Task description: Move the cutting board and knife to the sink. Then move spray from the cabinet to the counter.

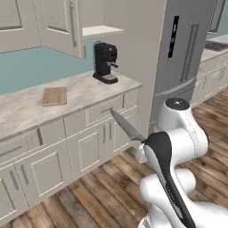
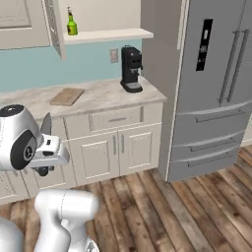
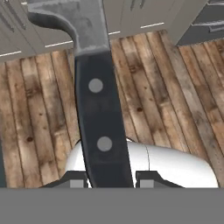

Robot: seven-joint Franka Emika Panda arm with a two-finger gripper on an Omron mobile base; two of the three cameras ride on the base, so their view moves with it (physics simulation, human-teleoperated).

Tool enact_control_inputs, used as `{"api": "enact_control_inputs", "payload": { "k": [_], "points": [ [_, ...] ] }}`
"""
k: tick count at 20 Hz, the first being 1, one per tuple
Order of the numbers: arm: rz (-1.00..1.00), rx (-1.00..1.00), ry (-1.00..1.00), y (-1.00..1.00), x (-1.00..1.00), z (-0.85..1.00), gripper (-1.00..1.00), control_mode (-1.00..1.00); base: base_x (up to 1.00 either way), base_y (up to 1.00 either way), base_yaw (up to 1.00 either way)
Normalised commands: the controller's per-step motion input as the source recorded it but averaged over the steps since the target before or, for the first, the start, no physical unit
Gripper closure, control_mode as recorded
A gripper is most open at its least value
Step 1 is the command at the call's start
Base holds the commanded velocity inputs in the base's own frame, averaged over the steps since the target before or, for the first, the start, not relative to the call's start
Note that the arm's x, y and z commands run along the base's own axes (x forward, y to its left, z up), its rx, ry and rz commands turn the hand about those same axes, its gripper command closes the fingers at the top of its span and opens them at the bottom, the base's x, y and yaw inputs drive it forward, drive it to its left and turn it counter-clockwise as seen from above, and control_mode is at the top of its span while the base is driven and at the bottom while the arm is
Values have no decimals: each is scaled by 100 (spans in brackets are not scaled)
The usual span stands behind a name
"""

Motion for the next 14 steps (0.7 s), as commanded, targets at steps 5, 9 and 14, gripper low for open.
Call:
{"api": "enact_control_inputs", "payload": {
  "k": [5,9,14],
  "points": [
    [0,0,0,0,0,0,100,100,-17,-39,-48],
    [0,0,0,0,0,0,100,100,-11,-41,-47],
    [0,0,0,0,0,0,100,100,-3,-40,-46]
  ]
}}
